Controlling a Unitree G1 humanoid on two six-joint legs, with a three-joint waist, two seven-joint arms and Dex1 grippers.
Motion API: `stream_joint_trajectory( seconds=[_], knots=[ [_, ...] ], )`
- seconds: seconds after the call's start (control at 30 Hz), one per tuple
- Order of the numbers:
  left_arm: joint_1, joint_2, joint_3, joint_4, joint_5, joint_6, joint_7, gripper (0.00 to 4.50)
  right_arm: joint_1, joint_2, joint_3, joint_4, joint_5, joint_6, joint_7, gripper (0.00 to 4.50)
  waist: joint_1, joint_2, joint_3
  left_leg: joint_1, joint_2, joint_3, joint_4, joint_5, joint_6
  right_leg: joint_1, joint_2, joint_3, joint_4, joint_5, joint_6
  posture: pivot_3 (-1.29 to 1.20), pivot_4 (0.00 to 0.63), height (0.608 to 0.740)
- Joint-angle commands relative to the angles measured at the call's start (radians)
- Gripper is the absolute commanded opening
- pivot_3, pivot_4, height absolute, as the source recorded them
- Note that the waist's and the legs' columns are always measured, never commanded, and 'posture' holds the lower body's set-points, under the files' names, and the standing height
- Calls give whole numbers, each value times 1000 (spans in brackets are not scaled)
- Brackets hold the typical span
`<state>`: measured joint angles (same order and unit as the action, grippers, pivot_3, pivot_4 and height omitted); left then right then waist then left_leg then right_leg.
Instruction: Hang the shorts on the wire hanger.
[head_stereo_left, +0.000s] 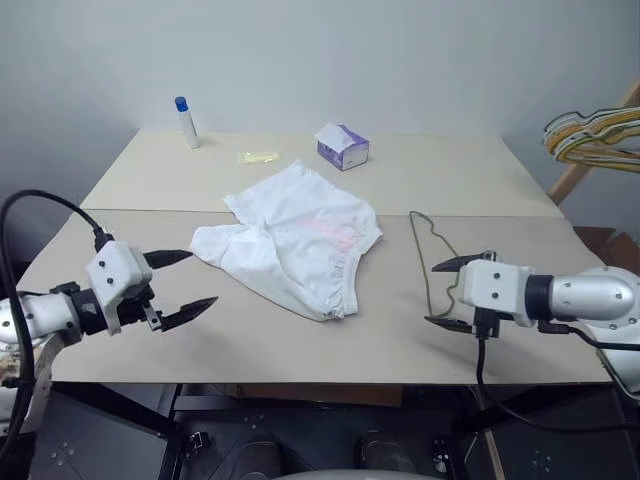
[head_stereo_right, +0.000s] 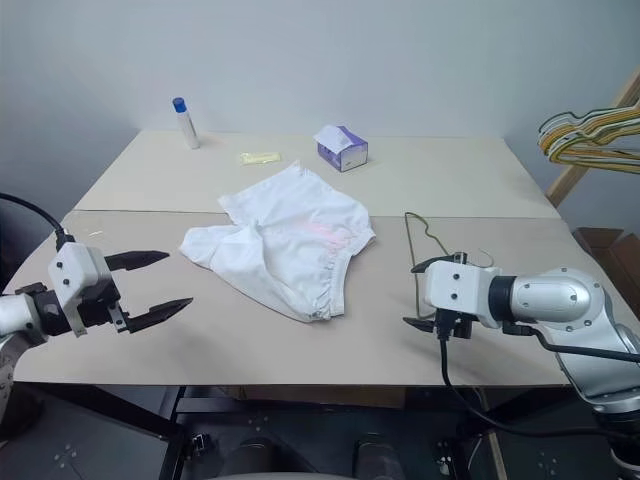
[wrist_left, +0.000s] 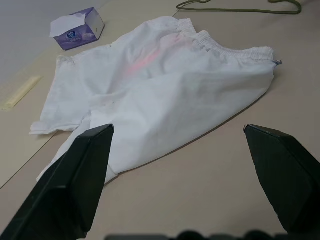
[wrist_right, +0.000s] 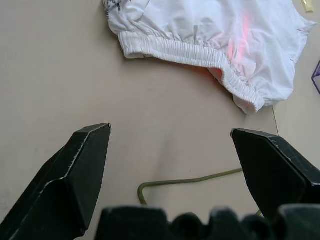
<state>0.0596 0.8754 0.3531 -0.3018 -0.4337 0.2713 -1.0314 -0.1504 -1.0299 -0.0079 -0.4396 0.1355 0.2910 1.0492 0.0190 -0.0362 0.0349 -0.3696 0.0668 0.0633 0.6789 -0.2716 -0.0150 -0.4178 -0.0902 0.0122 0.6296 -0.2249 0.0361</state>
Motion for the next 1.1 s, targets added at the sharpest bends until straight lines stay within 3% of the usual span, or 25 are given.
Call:
stream_joint_trajectory(
  seconds=[0.03, 0.5, 0.67, 0.93, 1.1],
  knots=[
    [-5, 23, 35, -42, -31, 30, 2, 4500, -28, -4, -11, -3, -6, -22, -1, 4470, 0, 0, 0, 0, 0, 0, 0, 0, 0, 0, 0, 0, 0, 0, 0, 102, 0, 740],
    [-31, 29, -11, -25, 28, 13, 22, 4500, -65, 48, 28, -32, -39, -29, -52, 4470, -4, 0, 0, 0, 0, 0, 0, 0, 0, 0, 0, 0, 0, 0, 0, 54, 0, 740],
    [-42, 33, -25, -16, 38, 10, 16, 4500, -192, 125, 154, -62, -29, 119, -33, 4470, -20, 0, 0, 0, 0, 0, 0, 0, 0, 0, 0, 0, 1, 0, 0, 13, 0, 740],
    [-34, 71, -54, 11, 69, -3, -31, 4500, -300, 268, 445, 26, -283, -10, -74, 4470, -34, 0, 0, 0, 0, 0, 0, 0, 0, -1, 0, 0, 1, 0, 0, 5, 0, 740],
    [-42, 73, -56, 17, 78, -8, -32, 4500, -376, 372, 577, 193, -452, -79, -125, 4470, -38, 0, 0, -1, 0, 0, 0, 0, 0, -2, 0, 0, 1, 0, 0, 22, 0, 740]
  ],
)
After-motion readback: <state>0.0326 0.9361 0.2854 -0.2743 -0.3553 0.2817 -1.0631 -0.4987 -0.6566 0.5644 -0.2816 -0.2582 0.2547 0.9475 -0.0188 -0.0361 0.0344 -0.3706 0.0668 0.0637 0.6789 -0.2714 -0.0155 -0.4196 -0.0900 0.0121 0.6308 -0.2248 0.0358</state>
